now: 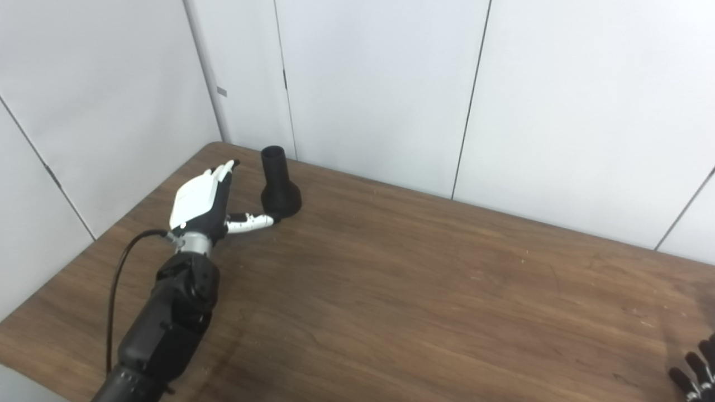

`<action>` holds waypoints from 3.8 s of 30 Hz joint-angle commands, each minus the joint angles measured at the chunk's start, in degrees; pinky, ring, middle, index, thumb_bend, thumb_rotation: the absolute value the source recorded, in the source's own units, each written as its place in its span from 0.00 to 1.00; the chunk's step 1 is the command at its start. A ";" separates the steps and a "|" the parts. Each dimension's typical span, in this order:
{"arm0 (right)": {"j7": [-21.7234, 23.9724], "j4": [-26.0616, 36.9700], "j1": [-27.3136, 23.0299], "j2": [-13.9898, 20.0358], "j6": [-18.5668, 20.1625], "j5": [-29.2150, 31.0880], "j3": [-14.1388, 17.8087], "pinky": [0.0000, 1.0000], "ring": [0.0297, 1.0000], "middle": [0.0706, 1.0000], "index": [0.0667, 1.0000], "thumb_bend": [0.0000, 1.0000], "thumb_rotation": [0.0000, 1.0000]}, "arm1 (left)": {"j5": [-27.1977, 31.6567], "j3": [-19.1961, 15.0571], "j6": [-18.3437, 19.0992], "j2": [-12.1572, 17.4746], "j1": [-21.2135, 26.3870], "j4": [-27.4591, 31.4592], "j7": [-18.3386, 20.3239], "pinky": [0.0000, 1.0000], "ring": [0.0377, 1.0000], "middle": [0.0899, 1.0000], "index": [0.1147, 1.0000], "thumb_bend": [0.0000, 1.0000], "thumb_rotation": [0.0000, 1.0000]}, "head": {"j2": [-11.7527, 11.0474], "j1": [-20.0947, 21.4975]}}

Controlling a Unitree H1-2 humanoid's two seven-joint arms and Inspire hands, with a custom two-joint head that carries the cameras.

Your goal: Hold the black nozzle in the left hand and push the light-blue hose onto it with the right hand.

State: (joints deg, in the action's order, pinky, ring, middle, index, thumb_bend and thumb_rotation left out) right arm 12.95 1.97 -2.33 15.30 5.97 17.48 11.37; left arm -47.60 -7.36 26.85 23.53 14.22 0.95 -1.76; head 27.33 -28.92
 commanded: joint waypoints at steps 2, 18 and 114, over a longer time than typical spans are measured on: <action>0.58 0.98 -0.55 0.64 -0.43 -0.07 -0.61 0.91 0.99 1.00 1.00 0.64 1.00 | -0.65 -1.27 0.05 0.97 4.78 -2.07 1.95 1.00 1.00 1.00 0.94 0.96 0.51 | 0.08 -0.07; -1.11 0.35 -0.19 0.01 -2.66 -3.44 -1.88 0.86 0.97 0.97 0.96 0.57 1.00 | 3.72 3.00 0.05 1.07 15.15 -18.79 2.30 1.00 1.00 1.00 0.91 1.00 0.51 | 0.06 2.32; -7.53 15.59 -0.71 -3.11 7.09 -10.05 -4.35 0.89 0.92 0.84 0.95 0.56 1.00 | 3.86 24.82 -5.23 -9.00 -1.74 12.39 2.27 1.00 0.65 0.44 0.42 0.52 0.00 | 9.55 23.83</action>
State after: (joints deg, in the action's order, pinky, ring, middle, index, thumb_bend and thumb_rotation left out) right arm 6.07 15.04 -1.27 11.34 13.27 7.74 6.60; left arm -42.68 17.18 23.74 14.09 11.27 11.01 0.53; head 36.82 -5.02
